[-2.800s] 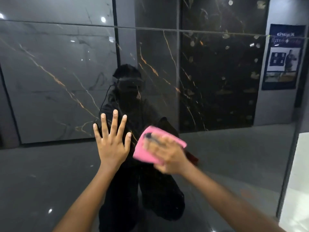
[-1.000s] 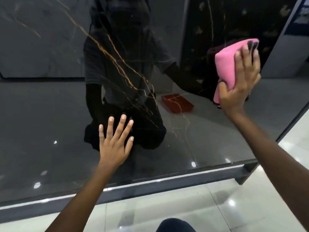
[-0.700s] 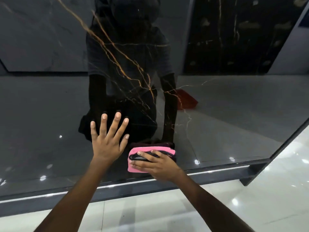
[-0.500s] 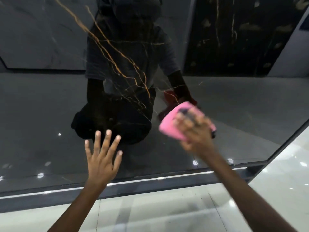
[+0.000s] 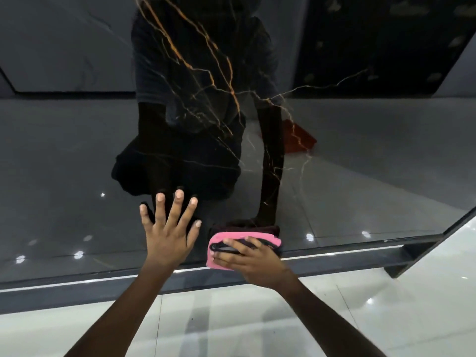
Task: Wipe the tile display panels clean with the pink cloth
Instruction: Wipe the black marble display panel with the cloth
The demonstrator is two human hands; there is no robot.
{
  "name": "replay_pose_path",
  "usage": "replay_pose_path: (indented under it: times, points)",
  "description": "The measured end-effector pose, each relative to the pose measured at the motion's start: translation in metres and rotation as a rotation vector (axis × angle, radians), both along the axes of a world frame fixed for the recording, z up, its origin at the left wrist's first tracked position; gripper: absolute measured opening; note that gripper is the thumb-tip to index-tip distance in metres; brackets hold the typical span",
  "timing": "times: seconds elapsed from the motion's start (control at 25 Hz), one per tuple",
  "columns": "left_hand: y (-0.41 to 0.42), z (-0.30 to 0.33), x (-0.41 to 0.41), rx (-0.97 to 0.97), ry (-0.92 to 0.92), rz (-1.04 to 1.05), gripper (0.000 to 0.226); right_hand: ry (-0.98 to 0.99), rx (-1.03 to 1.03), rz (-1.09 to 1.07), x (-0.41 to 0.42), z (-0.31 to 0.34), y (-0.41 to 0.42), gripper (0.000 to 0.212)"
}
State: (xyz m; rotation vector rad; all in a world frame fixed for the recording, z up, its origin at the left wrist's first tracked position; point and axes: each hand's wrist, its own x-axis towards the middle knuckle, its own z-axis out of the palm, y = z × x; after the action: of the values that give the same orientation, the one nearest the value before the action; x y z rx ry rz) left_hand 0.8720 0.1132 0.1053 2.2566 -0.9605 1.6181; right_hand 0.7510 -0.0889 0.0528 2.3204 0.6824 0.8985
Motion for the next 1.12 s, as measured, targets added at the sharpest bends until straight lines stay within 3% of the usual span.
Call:
replay_pose_path:
  times: [0.08, 0.16, 0.28, 0.36, 0.4, 0.48, 0.56, 0.64, 0.72, 0.8, 0.88, 0.96, 1.04, 1.12]
  points:
    - [-0.001, 0.004, -0.012, -0.030, 0.090, -0.033, 0.057, -0.001, 0.047, 0.035, -0.001, 0.024, -0.019, 0.062]
    - [-0.004, 0.001, -0.020, -0.062, 0.146, -0.073, 0.054, -0.176, 0.387, 0.029, -0.011, 0.068, -0.055, 0.067]
    - [-0.016, -0.006, -0.009, -0.042, 0.032, -0.018, 0.055, -0.561, 0.805, -0.009, -0.019, 0.143, -0.093, 0.082]
    - [-0.020, -0.015, 0.000, -0.057, -0.032, 0.012, 0.054, -0.666, 0.870, 0.002, -0.003, 0.143, -0.072, 0.079]
    - [-0.021, -0.016, 0.002, -0.062, -0.050, 0.019, 0.054, -0.617, 0.801, 0.005, 0.008, 0.121, -0.051, 0.069]
    - [-0.021, -0.014, 0.002, -0.065, -0.035, -0.025, 0.053, -0.324, 0.420, 0.016, 0.021, 0.045, -0.010, 0.052]
    - [-0.017, -0.009, -0.004, -0.062, 0.018, -0.053, 0.054, 0.025, -0.026, -0.020, 0.008, -0.020, -0.001, 0.060]
    - [-0.015, -0.002, -0.018, -0.078, 0.139, -0.079, 0.058, 0.153, -0.073, -0.037, -0.015, -0.037, -0.028, 0.068]
    - [-0.027, 0.003, -0.044, -0.073, 0.214, -0.167, 0.059, 0.126, 0.088, -0.049, -0.038, -0.013, -0.073, 0.059]
    - [-0.052, 0.014, -0.059, 0.006, 0.121, -0.231, 0.058, -0.105, 0.353, -0.107, -0.057, 0.042, -0.125, 0.050]
    - [-0.077, 0.033, -0.052, 0.027, 0.051, -0.230, 0.058, -0.374, 0.649, -0.094, -0.068, 0.109, -0.177, 0.072]
    - [-0.091, 0.041, -0.038, 0.014, 0.000, -0.147, 0.059, -0.650, 0.909, -0.078, -0.069, 0.159, -0.209, 0.081]
    - [-0.093, 0.033, -0.027, 0.032, -0.072, -0.093, 0.060, -0.802, 1.148, -0.103, -0.060, 0.152, -0.202, 0.076]
    - [-0.093, 0.025, -0.024, 0.056, -0.133, -0.083, 0.061, -0.763, 1.210, -0.173, -0.044, 0.087, -0.164, 0.068]
